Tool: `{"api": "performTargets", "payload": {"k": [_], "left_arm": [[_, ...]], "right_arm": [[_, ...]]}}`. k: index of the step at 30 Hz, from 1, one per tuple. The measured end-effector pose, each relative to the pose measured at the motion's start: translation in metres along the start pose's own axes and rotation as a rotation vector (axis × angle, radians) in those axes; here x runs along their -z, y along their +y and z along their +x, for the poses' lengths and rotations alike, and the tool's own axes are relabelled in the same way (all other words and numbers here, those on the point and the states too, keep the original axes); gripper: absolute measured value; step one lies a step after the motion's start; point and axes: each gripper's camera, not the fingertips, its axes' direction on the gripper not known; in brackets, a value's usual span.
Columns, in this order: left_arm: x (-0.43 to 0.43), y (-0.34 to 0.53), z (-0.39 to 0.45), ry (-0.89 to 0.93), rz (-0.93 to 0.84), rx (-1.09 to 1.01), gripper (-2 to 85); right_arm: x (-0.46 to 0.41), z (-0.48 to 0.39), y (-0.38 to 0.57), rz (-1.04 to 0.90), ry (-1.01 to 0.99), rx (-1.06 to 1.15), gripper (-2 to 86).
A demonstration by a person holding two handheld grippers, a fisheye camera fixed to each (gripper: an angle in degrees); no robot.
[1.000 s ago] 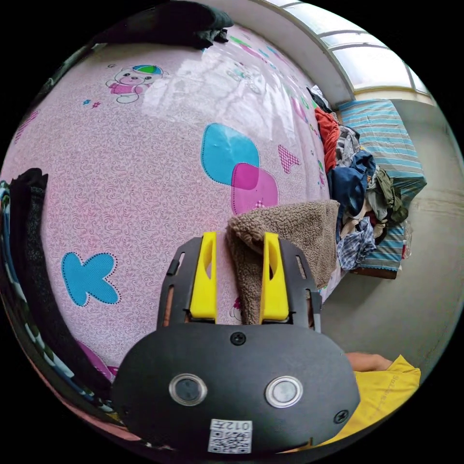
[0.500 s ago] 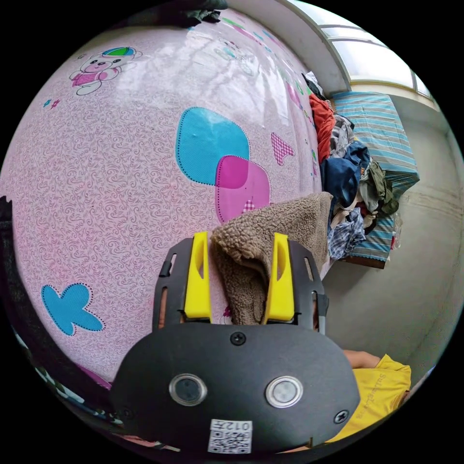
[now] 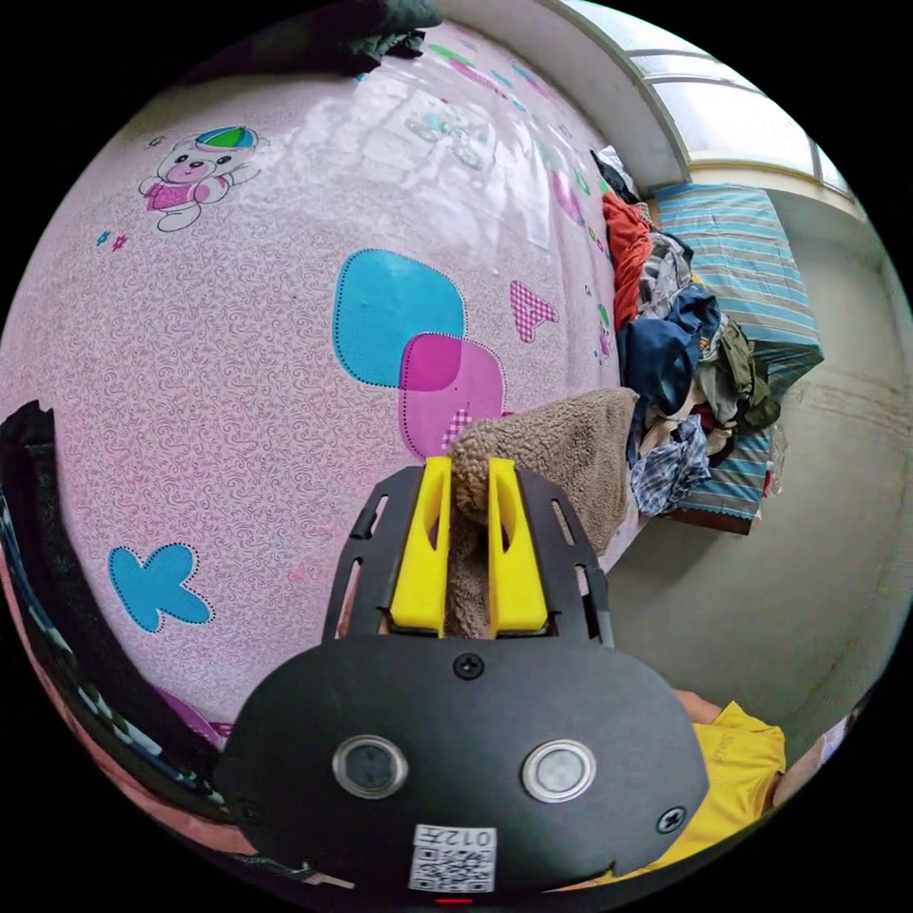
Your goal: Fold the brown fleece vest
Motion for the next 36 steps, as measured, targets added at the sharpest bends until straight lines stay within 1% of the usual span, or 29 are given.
{"api": "performTargets", "payload": {"k": [1,3,4,6,8,9,11,15,16,18,20,24,27,30,36], "left_arm": [[0.012,0.001,0.010,0.031,0.013,0.009,4.5],[0.029,0.002,0.031,0.076,0.034,0.021,4.2],[0.041,0.004,0.048,0.098,0.053,0.019,4.0],[0.056,0.005,0.078,0.107,0.073,0.019,3.9],[0.073,0.006,0.124,0.130,0.103,0.004,3.7],[0.076,0.007,0.137,0.132,0.112,0.003,3.7],[0.084,0.008,0.190,0.150,0.135,-0.016,3.7],[0.077,0.005,0.268,0.168,0.148,-0.003,3.6],[0.071,0.002,0.292,0.173,0.149,0.010,3.6],[0.058,-0.005,0.329,0.160,0.146,0.009,3.6],[0.034,-0.016,0.371,0.143,0.136,0.028,3.7],[-0.009,-0.039,0.421,0.126,0.100,0.073,3.8],[-0.046,-0.059,0.453,0.105,0.048,0.113,3.9],[-0.078,-0.077,0.484,0.026,-0.019,0.123,4.1],[-0.125,-0.104,0.535,-0.134,-0.153,0.107,5.2]], "right_arm": [[0.013,0.008,-0.001,0.016,-0.015,-0.020,5.0],[0.069,0.044,-0.002,0.084,-0.097,-0.110,5.0],[0.084,0.055,-0.001,0.104,-0.119,-0.133,5.0],[0.142,0.103,0.005,0.179,-0.228,-0.237,4.9],[0.185,0.141,0.014,0.238,-0.299,-0.303,4.8],[0.211,0.168,0.023,0.275,-0.356,-0.355,4.8],[0.246,0.213,0.039,0.320,-0.454,-0.447,4.8],[0.317,0.313,0.088,0.412,-0.641,-0.615,4.9],[0.324,0.328,0.096,0.426,-0.669,-0.645,4.9],[0.346,0.386,0.133,0.479,-0.776,-0.782,5.0],[0.356,0.426,0.162,0.507,-0.821,-0.885,5.0],[0.359,0.510,0.224,0.572,-0.969,-1.085,5.1],[0.357,0.551,0.254,0.577,-1.022,-1.196,5.0],[0.362,0.574,0.268,0.551,-1.036,-1.259,5.0],[0.368,0.586,0.273,0.468,-1.000,-1.386,5.4]]}}
